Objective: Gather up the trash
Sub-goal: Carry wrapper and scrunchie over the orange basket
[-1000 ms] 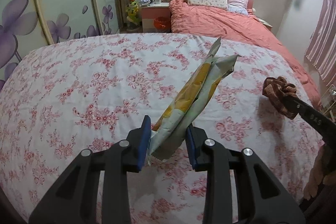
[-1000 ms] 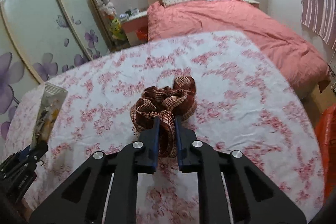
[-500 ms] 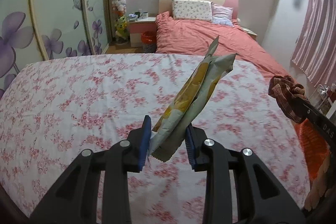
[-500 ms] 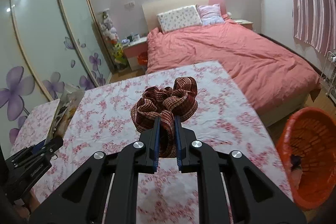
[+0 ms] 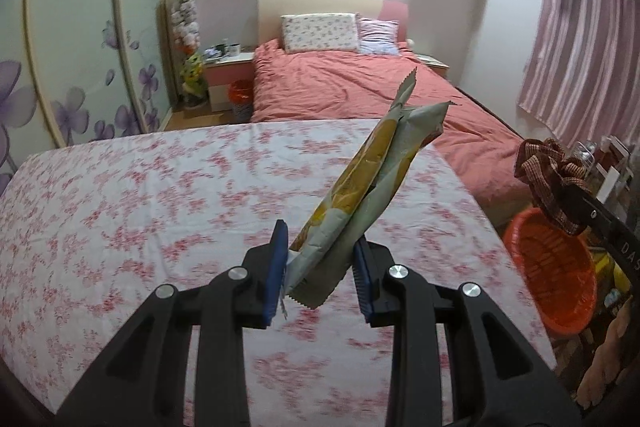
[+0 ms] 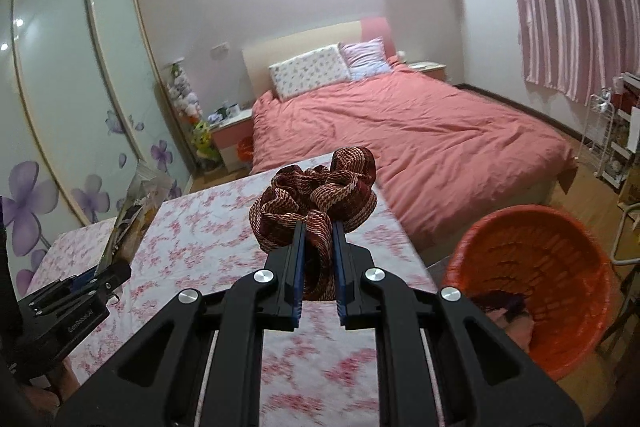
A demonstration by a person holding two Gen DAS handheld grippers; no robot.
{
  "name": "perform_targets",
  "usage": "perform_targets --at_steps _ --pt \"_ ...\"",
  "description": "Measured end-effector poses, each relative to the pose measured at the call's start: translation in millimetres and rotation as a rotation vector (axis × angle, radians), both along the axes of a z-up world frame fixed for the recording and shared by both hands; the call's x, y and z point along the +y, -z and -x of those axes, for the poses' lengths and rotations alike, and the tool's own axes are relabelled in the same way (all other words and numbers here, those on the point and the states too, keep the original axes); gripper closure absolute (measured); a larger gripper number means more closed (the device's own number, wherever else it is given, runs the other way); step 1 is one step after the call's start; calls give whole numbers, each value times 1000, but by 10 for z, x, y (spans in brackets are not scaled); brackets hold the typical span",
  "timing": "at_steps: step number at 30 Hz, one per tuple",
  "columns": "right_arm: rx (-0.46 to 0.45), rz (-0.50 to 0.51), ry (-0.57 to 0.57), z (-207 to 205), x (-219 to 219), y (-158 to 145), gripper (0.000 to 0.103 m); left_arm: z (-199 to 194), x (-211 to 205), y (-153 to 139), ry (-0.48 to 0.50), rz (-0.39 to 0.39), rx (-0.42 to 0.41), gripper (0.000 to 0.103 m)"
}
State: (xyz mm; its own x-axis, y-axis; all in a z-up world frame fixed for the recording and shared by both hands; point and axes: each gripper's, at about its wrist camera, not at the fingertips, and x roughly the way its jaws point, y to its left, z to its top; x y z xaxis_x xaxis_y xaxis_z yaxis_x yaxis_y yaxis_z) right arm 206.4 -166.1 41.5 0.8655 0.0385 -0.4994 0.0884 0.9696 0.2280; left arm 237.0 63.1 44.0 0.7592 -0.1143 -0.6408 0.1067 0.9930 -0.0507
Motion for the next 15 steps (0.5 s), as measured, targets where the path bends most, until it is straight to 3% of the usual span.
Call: perform_targets --at_steps 15 --pt "-41 -11 185 324 -730 107 90 176 -1098 56 208 2 6 72"
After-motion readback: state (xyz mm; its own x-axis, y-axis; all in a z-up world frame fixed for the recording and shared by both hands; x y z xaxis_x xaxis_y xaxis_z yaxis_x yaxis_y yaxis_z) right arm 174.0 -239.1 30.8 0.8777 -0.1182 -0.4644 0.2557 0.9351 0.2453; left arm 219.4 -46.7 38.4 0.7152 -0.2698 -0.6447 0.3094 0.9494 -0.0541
